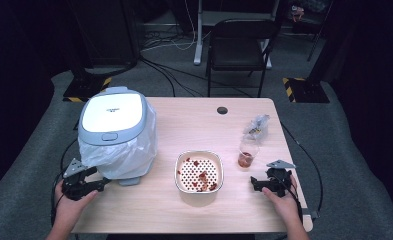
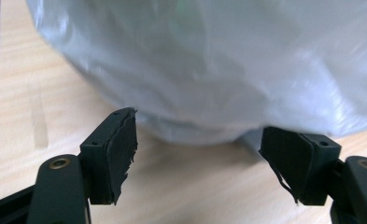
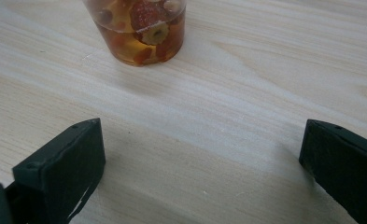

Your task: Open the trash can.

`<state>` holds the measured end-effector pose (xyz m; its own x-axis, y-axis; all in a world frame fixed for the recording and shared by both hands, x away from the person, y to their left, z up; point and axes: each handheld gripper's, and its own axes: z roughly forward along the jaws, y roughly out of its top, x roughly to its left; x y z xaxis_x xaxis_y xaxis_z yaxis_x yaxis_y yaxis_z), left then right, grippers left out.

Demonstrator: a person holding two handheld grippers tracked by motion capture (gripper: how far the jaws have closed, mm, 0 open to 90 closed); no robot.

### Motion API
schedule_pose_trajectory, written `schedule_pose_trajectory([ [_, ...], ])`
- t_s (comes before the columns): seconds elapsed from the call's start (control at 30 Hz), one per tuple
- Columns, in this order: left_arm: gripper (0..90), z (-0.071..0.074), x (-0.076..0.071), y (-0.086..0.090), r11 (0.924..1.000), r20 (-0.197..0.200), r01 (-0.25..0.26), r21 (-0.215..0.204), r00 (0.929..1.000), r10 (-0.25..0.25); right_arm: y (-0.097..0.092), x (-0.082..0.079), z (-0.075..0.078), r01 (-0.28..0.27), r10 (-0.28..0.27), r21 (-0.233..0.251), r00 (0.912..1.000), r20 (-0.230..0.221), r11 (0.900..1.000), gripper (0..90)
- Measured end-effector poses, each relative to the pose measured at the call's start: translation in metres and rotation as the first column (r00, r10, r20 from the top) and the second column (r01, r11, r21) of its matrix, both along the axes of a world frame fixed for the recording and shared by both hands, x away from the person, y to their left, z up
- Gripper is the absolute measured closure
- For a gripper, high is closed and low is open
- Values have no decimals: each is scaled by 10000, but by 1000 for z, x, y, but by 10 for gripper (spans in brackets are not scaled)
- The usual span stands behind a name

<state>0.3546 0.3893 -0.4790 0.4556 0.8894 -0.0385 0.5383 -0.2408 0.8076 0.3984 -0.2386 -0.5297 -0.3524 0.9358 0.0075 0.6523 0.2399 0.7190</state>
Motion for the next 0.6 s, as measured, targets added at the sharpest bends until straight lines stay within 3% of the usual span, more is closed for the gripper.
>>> schedule_pose_trajectory([
  [0.03, 270, 2, 2, 1, 9992, 33, 190, 348, 9998, -191, 0, 0, 0, -4, 4, -4, 10000, 1, 10000, 0],
  [0.07, 270, -1, 5, -9, 9975, 329, -292, -644, 9990, 314, 0, 0, 0, -2, 2, -3, 10000, -1, 10000, 0],
  [0.13, 270, 1, 8, -12, 9982, 405, -156, -573, 9990, 179, 0, 0, 0, -1, 1, -4, 10000, 0, 10000, 0],
  [0.17, 261, 2, 10, -12, 9988, 261, 14, -486, 9997, -1, 0, 0, 0, -1, 1, -2, 10000, -2, 10000, 0],
  [0.23, 205, 2, 13, -15, 9997, 270, 32, -256, 9996, -25, 0, 0, 0, -1, 1, -3, 10000, 0, 10000, 0],
  [0.4, 201, 0, 15, -17, 9990, 327, -46, -452, 9994, 61, 0, 0, 0, -1, 1, -1, 10000, -3, 10000, 0],
  [0.6, 202, 0, 18, -21, 9997, 282, 64, -253, 9996, -57, 0, 0, 0, -1, 1, 0, 10000, -2, 10000, 0],
])
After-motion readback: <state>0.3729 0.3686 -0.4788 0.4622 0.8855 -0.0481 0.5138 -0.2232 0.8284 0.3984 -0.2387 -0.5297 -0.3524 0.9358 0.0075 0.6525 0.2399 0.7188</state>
